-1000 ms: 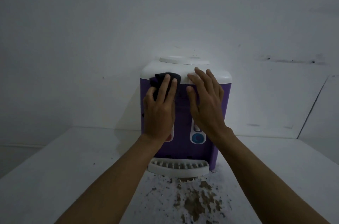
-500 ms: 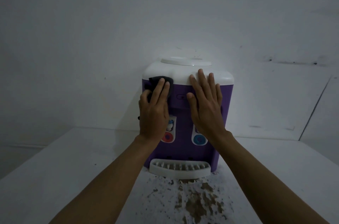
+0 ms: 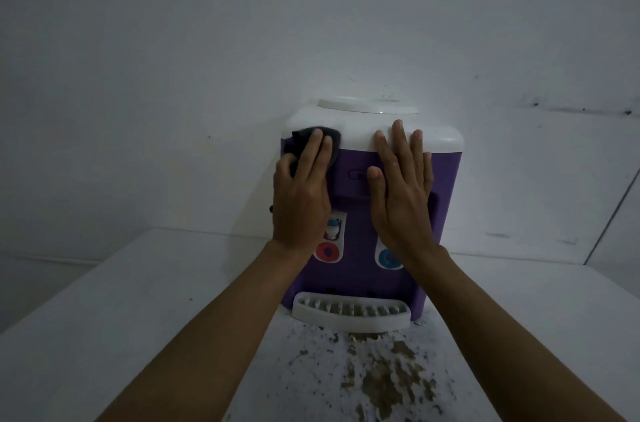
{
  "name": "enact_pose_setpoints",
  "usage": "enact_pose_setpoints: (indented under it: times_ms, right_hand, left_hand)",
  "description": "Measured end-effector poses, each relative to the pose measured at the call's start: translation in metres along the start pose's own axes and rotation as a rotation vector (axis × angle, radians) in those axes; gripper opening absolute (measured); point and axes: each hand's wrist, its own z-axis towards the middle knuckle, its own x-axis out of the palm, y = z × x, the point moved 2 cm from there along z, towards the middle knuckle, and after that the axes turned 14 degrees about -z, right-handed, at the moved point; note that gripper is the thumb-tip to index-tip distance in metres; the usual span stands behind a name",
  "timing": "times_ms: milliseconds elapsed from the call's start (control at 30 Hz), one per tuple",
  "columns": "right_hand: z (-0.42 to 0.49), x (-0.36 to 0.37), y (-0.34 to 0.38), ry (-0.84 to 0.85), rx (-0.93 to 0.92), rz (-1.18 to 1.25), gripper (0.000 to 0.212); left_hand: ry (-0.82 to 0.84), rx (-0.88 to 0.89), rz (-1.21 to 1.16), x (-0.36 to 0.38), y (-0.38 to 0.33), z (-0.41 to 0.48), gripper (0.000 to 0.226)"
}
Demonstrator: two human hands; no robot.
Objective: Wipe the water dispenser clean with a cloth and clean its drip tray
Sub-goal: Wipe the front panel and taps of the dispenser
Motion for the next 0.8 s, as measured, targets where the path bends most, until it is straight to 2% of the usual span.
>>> enact_pose_setpoints:
  times_ms: [67, 133, 367, 467, 667, 800]
  right_hand:
    - [0.0, 0.002, 0.001, -0.007, 0.011, 0.01, 0.05]
    - [0.0, 0.003, 0.003, -0.022, 0.021, 0.014, 0.05]
    - [-0.002, 0.006, 0.004, -0.043, 0.022, 0.031, 0.049]
    - [-0.002, 0.008, 0.003, -0.046, 0.021, 0.037, 0.048]
    - [0.0, 0.01, 0.005, -0.053, 0.042, 0.045, 0.049]
    - [-0.001, 0.007, 0.005, -0.021, 0.023, 0.039, 0.05]
  left_hand:
    - [0.038, 0.045, 0.018, -0.005, 0.009, -0.01, 0.051]
    - [0.035, 0.015, 0.026, -0.011, 0.02, -0.012, 0.052]
    - [-0.061, -0.375, -0.141, -0.02, 0.051, -0.006, 0.044]
    - [-0.092, -0.357, -0.19, -0.015, 0.045, -0.018, 0.045]
    - [-0.08, -0.192, -0.174, 0.004, 0.002, -0.027, 0.042]
    - [-0.082, -0.166, -0.212, 0.013, -0.02, -0.022, 0.041]
